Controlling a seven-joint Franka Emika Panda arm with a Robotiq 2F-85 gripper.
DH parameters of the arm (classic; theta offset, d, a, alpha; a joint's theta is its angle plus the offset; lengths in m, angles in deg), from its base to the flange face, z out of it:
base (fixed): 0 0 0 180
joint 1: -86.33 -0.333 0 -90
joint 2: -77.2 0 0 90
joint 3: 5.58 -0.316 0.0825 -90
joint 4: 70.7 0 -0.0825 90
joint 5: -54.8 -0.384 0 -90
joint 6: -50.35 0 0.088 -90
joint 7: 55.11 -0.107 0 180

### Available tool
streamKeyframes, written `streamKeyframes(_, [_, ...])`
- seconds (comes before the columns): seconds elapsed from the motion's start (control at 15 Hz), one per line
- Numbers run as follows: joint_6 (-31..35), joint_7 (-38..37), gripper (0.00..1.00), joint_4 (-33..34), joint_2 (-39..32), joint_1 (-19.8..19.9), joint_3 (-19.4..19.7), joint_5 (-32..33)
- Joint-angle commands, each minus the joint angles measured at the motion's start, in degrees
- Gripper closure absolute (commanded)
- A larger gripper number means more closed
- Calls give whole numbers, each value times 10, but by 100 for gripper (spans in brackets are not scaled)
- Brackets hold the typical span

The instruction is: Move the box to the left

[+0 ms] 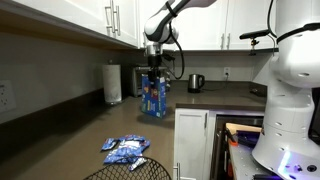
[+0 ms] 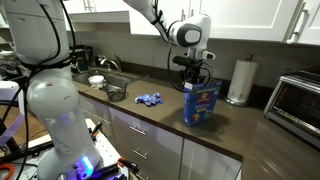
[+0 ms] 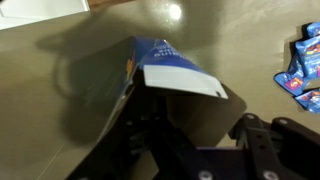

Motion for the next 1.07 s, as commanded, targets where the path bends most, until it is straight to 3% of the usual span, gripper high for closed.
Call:
streamKeyframes(0.0, [8, 16, 74, -4, 3, 13, -15, 5])
streamKeyframes(0.27, [9, 26, 99, -20, 15, 12, -21, 6])
streamKeyframes(1.0, [19, 52, 100, -130, 98, 1, -33, 2])
